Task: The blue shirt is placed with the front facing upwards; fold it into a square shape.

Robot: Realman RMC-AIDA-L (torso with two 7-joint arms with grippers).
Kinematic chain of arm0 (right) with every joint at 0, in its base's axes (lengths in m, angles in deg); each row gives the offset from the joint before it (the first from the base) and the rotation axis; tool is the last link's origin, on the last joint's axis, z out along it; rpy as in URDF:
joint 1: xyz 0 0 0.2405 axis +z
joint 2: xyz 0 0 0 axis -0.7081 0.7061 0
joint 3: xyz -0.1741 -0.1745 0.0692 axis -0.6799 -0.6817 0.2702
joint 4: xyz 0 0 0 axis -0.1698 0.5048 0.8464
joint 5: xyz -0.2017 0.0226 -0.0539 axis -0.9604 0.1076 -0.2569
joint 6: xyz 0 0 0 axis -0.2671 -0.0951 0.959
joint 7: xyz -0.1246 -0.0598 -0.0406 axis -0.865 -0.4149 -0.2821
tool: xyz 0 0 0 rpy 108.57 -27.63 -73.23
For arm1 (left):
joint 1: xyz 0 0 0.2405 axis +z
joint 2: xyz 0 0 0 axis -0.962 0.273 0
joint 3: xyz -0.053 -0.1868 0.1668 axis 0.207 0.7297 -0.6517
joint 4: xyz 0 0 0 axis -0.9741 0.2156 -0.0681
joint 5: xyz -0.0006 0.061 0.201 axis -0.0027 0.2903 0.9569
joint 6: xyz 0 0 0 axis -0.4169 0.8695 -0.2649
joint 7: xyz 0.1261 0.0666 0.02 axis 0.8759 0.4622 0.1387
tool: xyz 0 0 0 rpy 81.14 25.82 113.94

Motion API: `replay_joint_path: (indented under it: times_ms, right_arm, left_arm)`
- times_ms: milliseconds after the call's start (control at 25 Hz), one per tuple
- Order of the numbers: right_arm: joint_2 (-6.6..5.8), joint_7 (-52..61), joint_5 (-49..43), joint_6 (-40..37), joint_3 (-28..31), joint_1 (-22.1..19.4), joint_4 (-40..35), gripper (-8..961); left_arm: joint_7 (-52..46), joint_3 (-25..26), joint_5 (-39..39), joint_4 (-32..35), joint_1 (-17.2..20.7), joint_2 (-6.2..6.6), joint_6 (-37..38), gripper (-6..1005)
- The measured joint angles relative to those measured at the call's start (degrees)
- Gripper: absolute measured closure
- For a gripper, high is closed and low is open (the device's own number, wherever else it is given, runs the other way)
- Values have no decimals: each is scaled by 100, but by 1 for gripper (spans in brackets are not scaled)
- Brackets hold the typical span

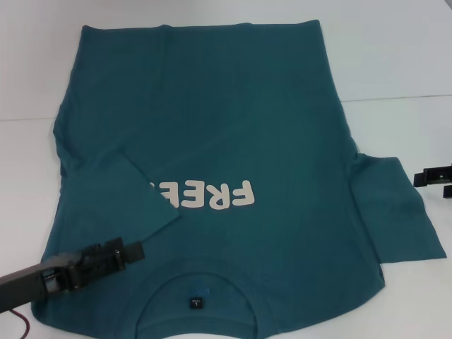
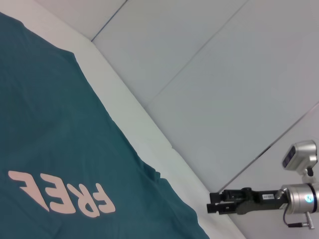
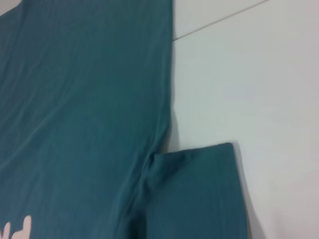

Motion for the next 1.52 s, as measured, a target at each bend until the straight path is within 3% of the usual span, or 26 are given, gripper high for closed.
replay_joint_path:
  times_ms: [280,920,1520]
  right_arm:
    - [61,169,-120,358,-12,178,370,120]
    - [197,183,-113,633,-23,250,383,119]
    - [224,177,-121,726,-221,226,383,122]
  left_arm:
    - [16,51,0,0,9,-12,0,122]
    - [29,50,1,-10,13,-20,-110,123]
    - [32,50,1,-10,29,-31,-156,122]
